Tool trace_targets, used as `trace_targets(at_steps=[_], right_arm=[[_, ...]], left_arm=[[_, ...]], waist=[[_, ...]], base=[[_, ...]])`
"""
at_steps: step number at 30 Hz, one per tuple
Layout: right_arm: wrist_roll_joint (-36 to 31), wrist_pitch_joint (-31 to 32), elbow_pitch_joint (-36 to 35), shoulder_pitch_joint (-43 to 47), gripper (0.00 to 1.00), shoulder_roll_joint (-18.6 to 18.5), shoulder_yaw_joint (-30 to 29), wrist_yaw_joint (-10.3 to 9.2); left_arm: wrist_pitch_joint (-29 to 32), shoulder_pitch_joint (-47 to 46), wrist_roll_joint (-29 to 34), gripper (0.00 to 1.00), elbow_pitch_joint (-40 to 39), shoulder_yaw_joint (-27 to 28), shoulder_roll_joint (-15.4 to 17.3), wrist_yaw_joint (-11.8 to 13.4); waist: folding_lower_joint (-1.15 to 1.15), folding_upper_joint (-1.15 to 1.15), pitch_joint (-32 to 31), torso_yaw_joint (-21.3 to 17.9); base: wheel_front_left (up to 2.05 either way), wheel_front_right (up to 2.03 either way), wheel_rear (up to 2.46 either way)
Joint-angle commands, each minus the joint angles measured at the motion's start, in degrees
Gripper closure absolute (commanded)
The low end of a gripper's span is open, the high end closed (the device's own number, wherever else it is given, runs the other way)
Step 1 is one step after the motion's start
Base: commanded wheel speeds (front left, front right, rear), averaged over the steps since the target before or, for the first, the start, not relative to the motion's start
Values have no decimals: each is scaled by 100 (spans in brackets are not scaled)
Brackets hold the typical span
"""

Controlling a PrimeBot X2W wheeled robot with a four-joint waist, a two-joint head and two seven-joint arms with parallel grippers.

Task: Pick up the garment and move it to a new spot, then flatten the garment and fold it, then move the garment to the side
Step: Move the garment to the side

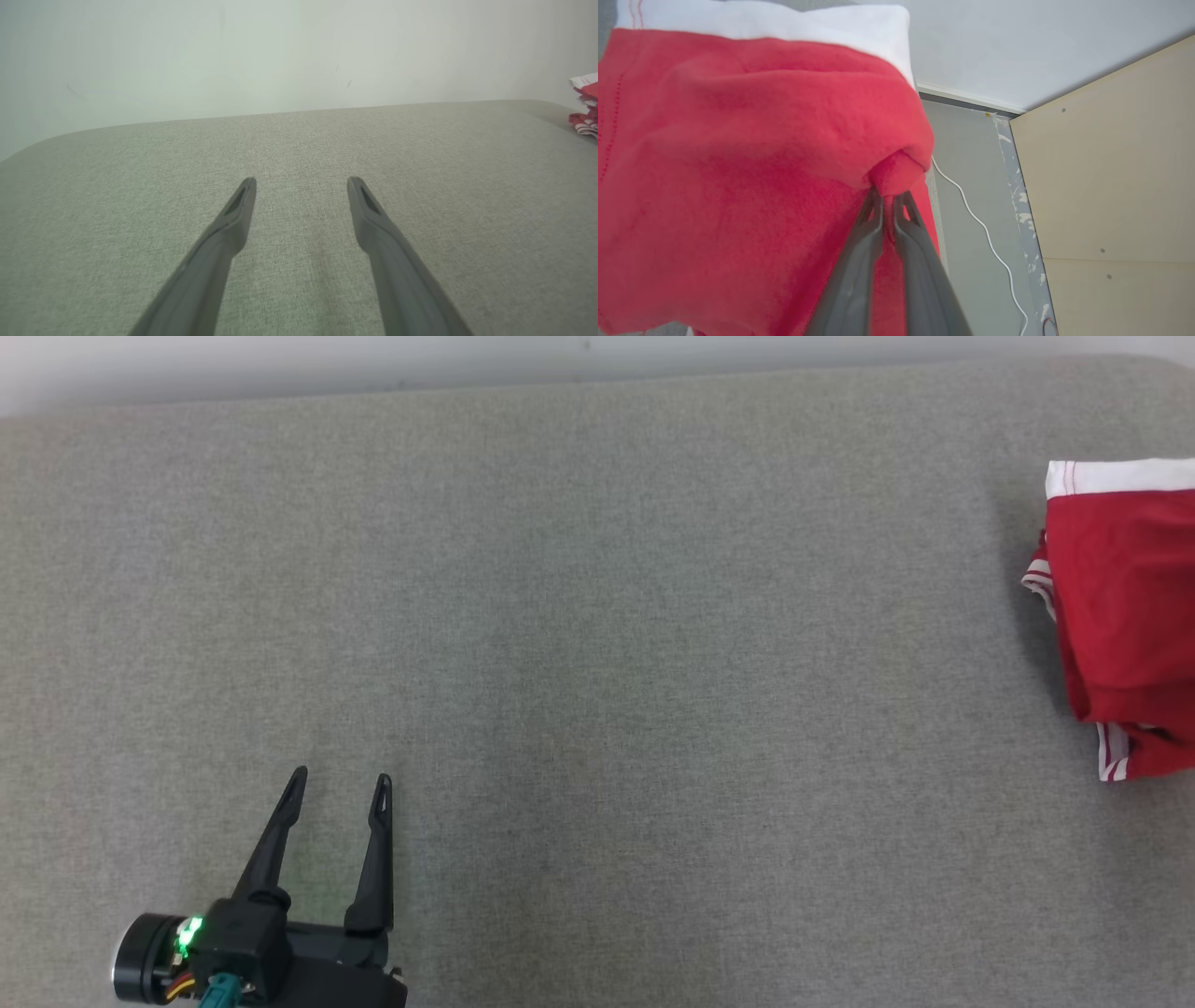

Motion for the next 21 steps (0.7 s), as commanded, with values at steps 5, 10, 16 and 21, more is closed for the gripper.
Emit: trace_targets(at_steps=[5,10,16,21], right_arm=[[-334,-775,285,-62,20,87,-152,13],[-565,-1409,498,-212,0,254,-253,13],[-522,-2217,433,-215,0,534,-422,12],[-303,-2781,207,101,0,734,-496,13]], left_arm=[[-16,-133,105,0,-110,-38,53,-31],[-16,-151,55,0,-194,-31,61,-28],[-16,-96,-148,0,-335,63,-21,-24],[-16,24,-266,0,-369,141,-99,-12]], waist=[[0,-1,182,20],[0,-1,229,-9],[0,-1,57,-5],[0,-1,-184,56]], base=[[0,0,0],[0,0,0],[0,0,0],[0,0,0]])
